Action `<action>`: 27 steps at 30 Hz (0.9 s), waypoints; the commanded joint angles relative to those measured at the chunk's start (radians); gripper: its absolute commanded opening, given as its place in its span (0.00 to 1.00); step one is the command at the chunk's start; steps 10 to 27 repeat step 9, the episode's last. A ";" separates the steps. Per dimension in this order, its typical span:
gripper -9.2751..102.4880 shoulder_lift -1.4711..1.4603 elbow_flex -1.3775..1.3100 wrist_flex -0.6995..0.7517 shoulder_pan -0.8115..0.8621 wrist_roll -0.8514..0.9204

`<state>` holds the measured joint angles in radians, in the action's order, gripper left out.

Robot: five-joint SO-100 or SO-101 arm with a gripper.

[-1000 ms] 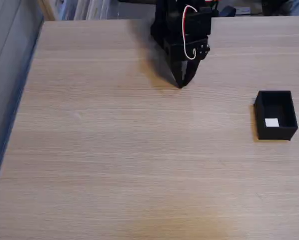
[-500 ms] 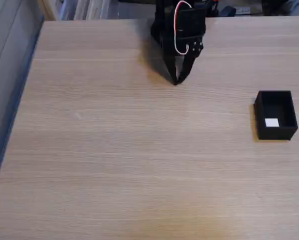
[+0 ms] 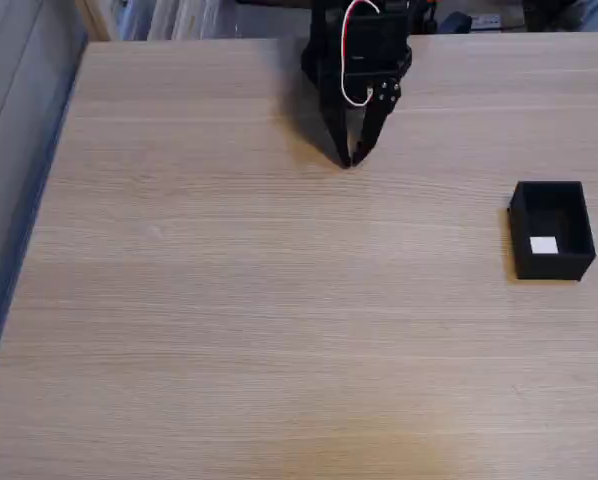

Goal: Pick a white block and place it in the black box.

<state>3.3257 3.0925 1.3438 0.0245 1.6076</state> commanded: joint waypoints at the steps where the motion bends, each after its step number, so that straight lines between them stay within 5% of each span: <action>1: 0.08 0.006 0.015 0.003 0.006 -0.005; 27: 0.09 0.006 0.015 0.003 -0.011 -0.005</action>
